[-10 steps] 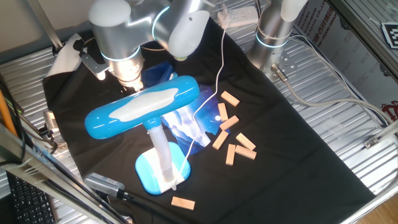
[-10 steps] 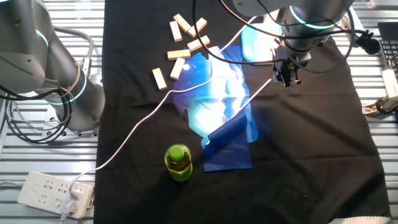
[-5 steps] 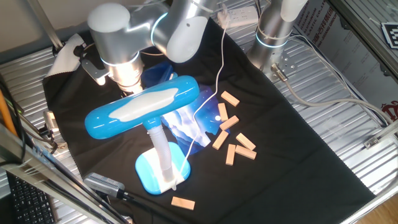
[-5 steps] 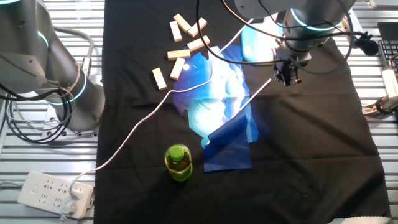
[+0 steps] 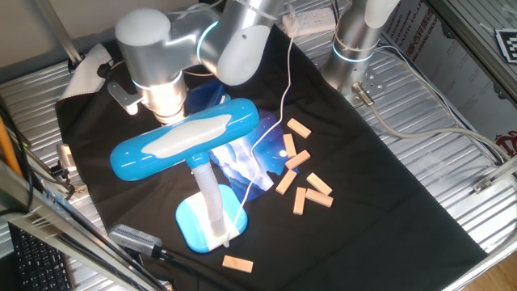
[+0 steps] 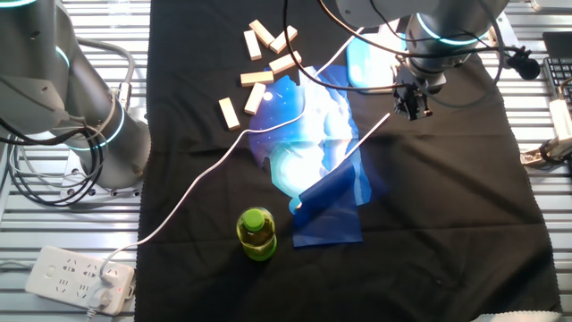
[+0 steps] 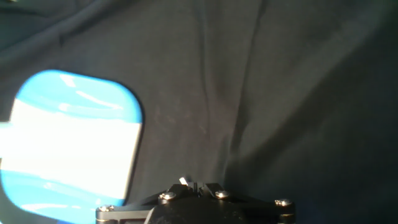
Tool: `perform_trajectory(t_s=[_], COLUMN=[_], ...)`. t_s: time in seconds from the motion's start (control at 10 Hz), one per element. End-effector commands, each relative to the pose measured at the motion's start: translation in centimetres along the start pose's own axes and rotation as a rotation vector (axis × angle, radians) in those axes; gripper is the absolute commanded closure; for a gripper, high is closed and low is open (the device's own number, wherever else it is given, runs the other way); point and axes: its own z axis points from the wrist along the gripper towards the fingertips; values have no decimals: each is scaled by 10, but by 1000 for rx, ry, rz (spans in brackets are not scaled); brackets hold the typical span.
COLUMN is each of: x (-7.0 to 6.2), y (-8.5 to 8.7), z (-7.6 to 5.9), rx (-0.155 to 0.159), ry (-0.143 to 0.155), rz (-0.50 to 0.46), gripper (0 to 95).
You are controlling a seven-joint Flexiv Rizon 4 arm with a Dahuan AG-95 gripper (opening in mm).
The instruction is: Turn off the desk lamp by pressing the button
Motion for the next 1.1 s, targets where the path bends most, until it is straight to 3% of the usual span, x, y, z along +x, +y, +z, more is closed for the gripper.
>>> perform_trajectory(t_s=[0.1,0.3,1.1], x=[-3,-3,-9], y=[4,8,28], z=[4,11,20], rx=[-17,-42,-85], ry=[-6,-15,-21], rz=[1,5,17], gripper=[950,950,950])
